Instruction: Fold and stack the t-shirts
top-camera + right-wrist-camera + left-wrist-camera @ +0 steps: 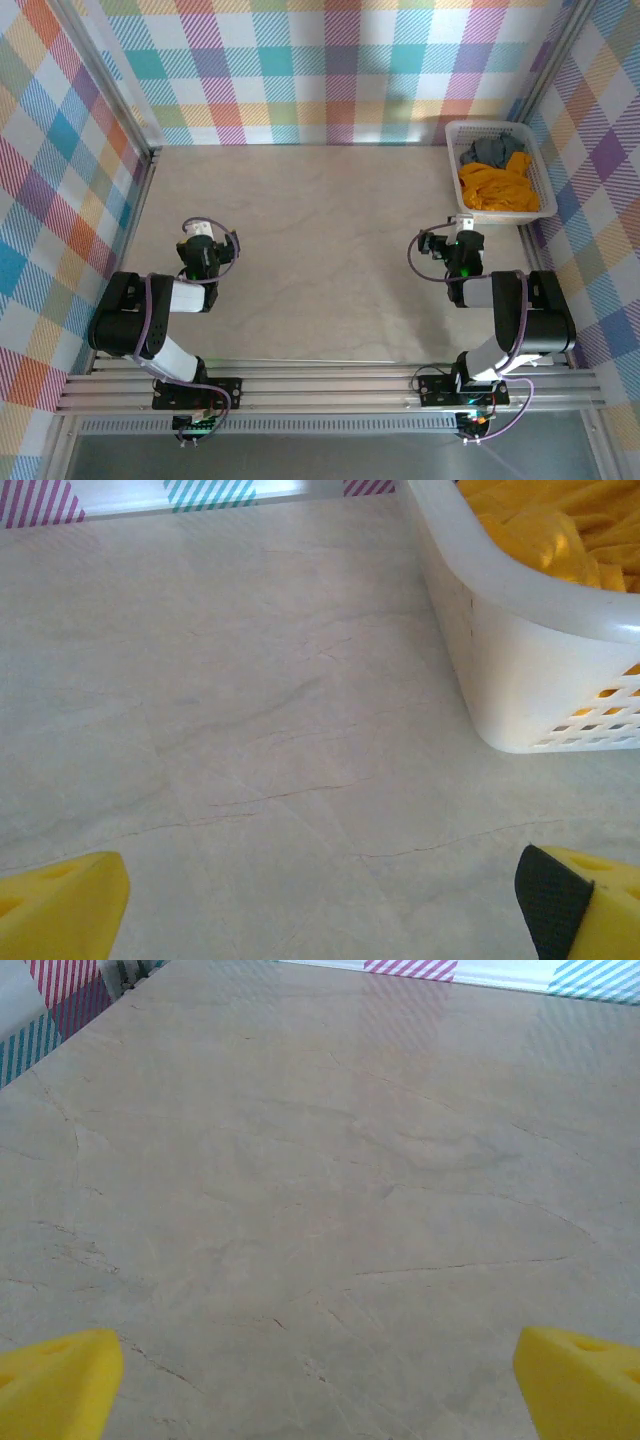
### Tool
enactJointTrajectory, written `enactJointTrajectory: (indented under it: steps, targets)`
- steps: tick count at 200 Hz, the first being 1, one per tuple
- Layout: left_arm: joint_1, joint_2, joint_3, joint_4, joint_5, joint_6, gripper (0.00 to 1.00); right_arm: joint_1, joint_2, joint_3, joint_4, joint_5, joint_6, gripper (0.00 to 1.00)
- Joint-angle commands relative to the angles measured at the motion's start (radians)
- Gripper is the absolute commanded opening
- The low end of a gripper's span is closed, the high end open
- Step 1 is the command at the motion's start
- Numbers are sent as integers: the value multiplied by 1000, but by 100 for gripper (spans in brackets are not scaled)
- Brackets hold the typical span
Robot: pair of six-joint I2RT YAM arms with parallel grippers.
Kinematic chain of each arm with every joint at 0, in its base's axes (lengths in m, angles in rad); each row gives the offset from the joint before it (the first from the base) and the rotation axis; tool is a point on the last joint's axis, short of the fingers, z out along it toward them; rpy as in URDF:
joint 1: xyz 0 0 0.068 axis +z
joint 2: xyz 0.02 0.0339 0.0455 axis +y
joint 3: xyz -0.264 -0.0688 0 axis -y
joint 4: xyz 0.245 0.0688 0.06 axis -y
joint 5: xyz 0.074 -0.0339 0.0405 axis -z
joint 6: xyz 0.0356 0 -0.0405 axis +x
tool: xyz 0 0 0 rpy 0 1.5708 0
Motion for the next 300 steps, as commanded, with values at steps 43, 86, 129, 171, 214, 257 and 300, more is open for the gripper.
enactJointTrajectory:
  steps: [43, 86, 129, 171, 214, 257, 300]
  targets:
    - [-7, -1, 11, -8, 5, 15, 100, 4, -8, 5, 41, 13, 6, 100]
    - [-7, 0, 11, -6, 3, 16, 100, 5, -8, 5, 41, 12, 6, 100]
    - [-7, -1, 12, -6, 4, 15, 100, 4, -8, 4, 41, 13, 6, 100]
    - [-7, 0, 12, -7, 4, 15, 100, 4, -9, 5, 41, 12, 5, 100]
    - [-8, -9, 10, 10, 6, 20, 100, 11, -54, 16, -14, 20, -3, 100]
    - [-124, -452, 271, -497, -61, 6, 100, 158, -358, 473, -731, 194, 96, 100]
    - [4, -354, 788, -1161, 195, -529, 100, 73, -127, 1088, -1285, 169, 267, 100]
